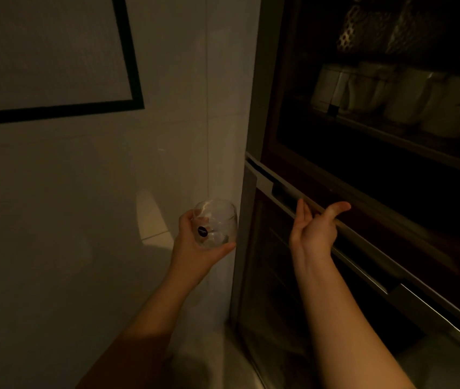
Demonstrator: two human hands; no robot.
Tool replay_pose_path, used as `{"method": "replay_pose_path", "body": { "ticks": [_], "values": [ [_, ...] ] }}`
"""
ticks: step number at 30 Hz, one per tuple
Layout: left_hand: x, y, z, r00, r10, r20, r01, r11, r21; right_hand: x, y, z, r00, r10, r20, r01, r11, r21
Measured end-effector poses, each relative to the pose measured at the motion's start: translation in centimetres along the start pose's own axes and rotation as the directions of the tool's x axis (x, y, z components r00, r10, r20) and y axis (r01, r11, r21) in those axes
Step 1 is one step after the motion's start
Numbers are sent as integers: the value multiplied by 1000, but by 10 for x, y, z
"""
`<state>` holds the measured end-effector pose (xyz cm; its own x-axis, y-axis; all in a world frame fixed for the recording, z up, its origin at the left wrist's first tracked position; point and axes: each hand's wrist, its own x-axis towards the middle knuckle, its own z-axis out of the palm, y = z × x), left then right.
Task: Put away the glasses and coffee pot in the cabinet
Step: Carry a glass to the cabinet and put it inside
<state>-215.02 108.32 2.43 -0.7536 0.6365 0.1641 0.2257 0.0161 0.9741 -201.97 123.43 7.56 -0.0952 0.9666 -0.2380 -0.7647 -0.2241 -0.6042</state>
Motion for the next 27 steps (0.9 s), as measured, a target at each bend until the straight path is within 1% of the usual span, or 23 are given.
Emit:
{"method": "replay_pose_path", "body": {
  "ticks": [4,7,13,19,23,27],
  "values": [
    [-10,-1,-8,999,-23,-37,23,1000,4,-4,-2,2,1000,0,5,0,1000,-24],
    [-16,3,-14,997,-49,-64,49,999,-4,-21,1,5,1000,5,23,-6,999,54],
    [-43,16,-41,990,-15,-139,18,1000,18,-77,11,-9,991,77,108,-83,995,54],
    [-118,28,-73,978,0,-209,19,996,88,-132,4,-29,954,206,219,-210,978,-6],
    [-180,33,-94,966,-18,-259,55,989,138,-168,1,-52,932,266,245,-259,964,-63],
    [-244,40,-109,956,-41,-290,82,988,130,-205,-12,-75,909,324,260,-308,946,-103]
  ]
}}
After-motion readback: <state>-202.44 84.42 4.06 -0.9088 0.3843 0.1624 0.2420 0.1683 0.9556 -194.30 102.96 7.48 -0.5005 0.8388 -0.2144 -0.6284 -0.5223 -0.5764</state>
